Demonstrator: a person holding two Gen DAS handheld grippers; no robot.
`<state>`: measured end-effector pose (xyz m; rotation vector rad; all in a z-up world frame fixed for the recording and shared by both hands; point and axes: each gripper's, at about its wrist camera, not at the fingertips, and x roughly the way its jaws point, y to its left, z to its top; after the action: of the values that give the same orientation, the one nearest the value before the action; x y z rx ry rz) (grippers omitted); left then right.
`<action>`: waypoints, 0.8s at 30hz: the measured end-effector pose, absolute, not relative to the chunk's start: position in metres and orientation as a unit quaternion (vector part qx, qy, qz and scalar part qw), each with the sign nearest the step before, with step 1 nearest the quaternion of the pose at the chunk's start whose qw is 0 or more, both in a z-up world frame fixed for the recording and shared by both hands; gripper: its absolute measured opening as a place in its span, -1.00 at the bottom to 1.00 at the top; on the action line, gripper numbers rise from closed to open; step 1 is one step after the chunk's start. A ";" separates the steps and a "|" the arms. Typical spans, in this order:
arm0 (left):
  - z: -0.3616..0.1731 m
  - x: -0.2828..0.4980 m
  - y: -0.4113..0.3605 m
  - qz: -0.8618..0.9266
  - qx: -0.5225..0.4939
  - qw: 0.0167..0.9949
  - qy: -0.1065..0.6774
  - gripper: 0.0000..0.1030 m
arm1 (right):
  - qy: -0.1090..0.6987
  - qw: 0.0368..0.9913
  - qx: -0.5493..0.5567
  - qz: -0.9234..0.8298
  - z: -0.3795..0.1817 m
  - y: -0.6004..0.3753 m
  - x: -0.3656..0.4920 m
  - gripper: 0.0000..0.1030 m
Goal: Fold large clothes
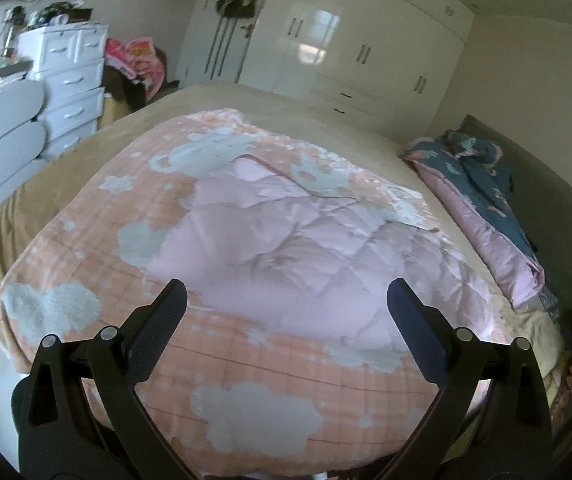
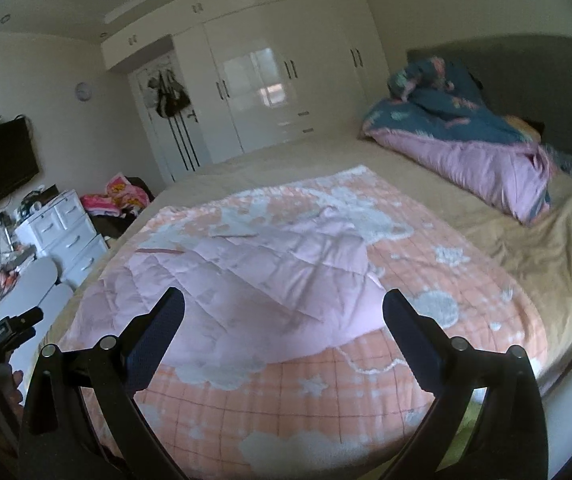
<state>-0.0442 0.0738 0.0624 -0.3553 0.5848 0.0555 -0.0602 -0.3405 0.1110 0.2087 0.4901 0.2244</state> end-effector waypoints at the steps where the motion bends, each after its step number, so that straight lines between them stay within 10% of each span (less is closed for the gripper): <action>1: 0.063 -0.045 0.069 0.023 -0.171 0.942 0.287 0.82 | 0.238 0.960 0.099 0.112 0.113 -0.338 -0.063 0.92; 24: 0.045 -0.057 0.010 -0.014 -0.096 0.949 0.299 0.82 | 0.278 0.941 0.000 0.191 0.090 -0.259 -0.084 0.92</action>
<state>-0.0573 0.0105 0.0455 -0.1955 0.6079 -0.0276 -0.0842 -0.2590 0.0904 -0.0005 0.5679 0.3890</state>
